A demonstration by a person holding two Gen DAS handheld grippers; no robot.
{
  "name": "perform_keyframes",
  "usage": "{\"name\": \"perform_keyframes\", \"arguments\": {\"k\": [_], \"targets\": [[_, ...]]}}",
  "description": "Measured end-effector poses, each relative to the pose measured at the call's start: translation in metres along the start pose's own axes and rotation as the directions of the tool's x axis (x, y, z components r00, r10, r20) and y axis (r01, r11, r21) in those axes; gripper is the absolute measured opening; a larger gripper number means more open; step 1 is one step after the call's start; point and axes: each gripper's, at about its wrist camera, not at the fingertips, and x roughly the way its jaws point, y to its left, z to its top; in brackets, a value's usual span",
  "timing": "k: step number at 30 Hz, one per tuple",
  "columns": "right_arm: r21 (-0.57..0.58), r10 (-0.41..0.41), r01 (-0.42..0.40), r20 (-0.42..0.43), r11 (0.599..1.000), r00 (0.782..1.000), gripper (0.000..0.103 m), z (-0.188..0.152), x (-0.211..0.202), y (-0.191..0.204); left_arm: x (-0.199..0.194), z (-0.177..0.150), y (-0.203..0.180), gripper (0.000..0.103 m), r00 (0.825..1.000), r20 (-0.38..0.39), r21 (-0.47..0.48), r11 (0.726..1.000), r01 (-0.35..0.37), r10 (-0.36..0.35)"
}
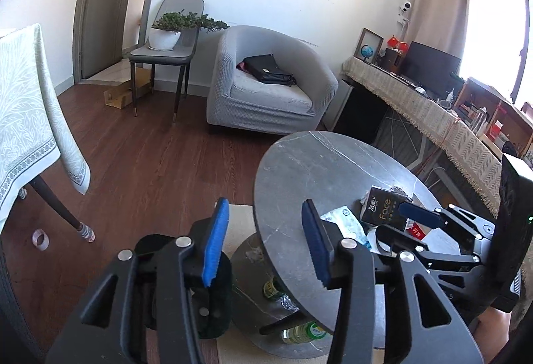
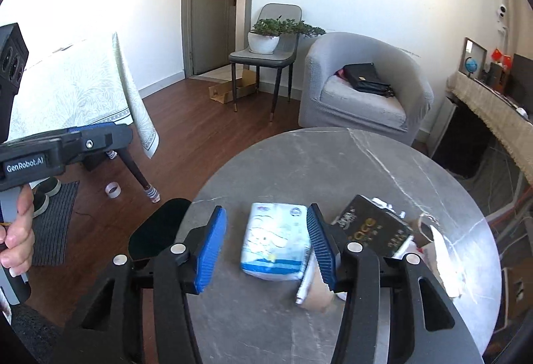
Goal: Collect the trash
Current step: 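Move both open tools back over the table, then grasp the blue-and-white tissue pack with the left tool while the right tool grasps the white paper sheet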
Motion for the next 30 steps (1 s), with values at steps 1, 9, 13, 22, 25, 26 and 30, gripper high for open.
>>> {"name": "perform_keyframes", "arguments": {"k": [1,9,13,22,25,26,30], "targets": [[0.007,-0.012,0.012,0.003,1.000,1.000,0.052,-0.003,-0.004,-0.008,0.008,-0.003,-0.007,0.051,1.000,-0.017,-0.002,1.000,0.009,-0.009],[0.076,-0.082,0.079,0.039,0.994,0.996,0.068,-0.028,-0.036,-0.062,0.054,-0.021,-0.056,0.062,0.995,-0.097,0.007,0.999,0.034,-0.033],[0.102,-0.097,0.093,0.034,0.990,0.995,0.068,-0.040,-0.045,-0.082,0.073,-0.031,-0.075,0.064,0.991,-0.134,0.030,0.999,0.020,-0.015],[0.156,-0.112,0.108,0.018,0.982,0.994,0.069,-0.060,-0.055,-0.110,0.100,-0.043,-0.098,0.067,0.984,-0.173,0.089,0.996,-0.013,0.028],[0.163,-0.113,0.110,0.013,0.981,0.993,0.069,-0.064,-0.057,-0.114,0.108,-0.047,-0.105,0.068,0.982,-0.184,0.111,0.994,-0.024,0.045],[0.166,-0.113,0.110,0.012,0.980,0.993,0.069,-0.065,-0.057,-0.116,0.110,-0.048,-0.107,0.068,0.981,-0.186,0.116,0.993,-0.029,0.050],[0.180,-0.113,0.110,0.005,0.978,0.994,0.069,-0.070,-0.056,-0.122,0.115,-0.049,-0.111,0.068,0.981,-0.184,0.111,0.993,-0.049,0.069]]}}
